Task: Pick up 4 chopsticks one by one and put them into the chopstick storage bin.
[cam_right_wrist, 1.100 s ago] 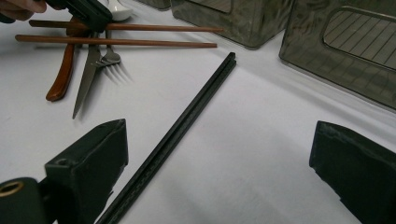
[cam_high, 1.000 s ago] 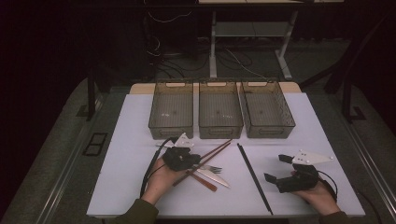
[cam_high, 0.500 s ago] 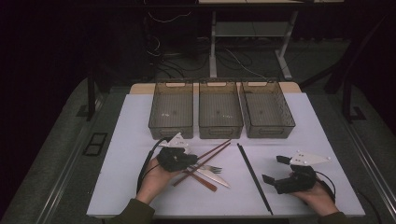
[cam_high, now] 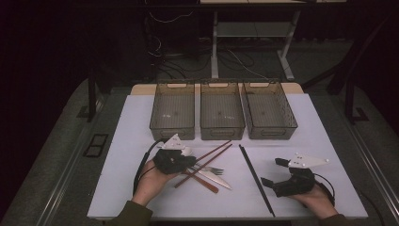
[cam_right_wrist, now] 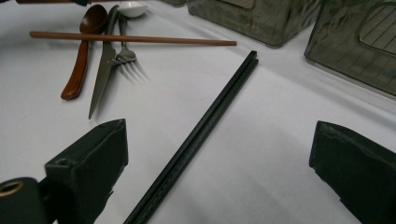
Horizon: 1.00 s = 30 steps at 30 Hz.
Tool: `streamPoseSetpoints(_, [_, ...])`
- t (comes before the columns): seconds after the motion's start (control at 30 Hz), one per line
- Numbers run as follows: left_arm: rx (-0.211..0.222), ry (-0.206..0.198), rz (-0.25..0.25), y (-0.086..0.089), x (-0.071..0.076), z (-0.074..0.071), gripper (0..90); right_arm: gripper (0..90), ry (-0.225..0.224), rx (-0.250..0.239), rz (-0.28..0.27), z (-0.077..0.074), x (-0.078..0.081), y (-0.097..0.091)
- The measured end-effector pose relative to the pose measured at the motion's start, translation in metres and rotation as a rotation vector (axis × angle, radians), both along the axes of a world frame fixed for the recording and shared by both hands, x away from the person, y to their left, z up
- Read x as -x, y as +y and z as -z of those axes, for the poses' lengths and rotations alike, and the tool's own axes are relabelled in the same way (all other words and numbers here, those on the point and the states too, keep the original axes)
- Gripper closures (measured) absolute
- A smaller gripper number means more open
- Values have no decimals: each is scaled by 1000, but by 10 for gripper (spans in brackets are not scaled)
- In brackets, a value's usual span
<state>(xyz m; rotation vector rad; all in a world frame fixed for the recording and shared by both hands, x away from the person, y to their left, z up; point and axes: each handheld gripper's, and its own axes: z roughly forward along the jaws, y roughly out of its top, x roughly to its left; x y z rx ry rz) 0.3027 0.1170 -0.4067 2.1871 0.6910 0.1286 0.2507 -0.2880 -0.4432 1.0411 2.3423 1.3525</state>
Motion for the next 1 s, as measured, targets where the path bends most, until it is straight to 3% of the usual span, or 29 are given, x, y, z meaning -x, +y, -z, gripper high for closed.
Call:
streamPoseSetpoints(0.47, [71,-18,-27,17,-1,-14,833,40,5,15,-5,2,0,1])
streamPoseSetpoints(1.0, [105,-46,-67,34,-6,-25,833,40,4,12,2,2,-1,-2])
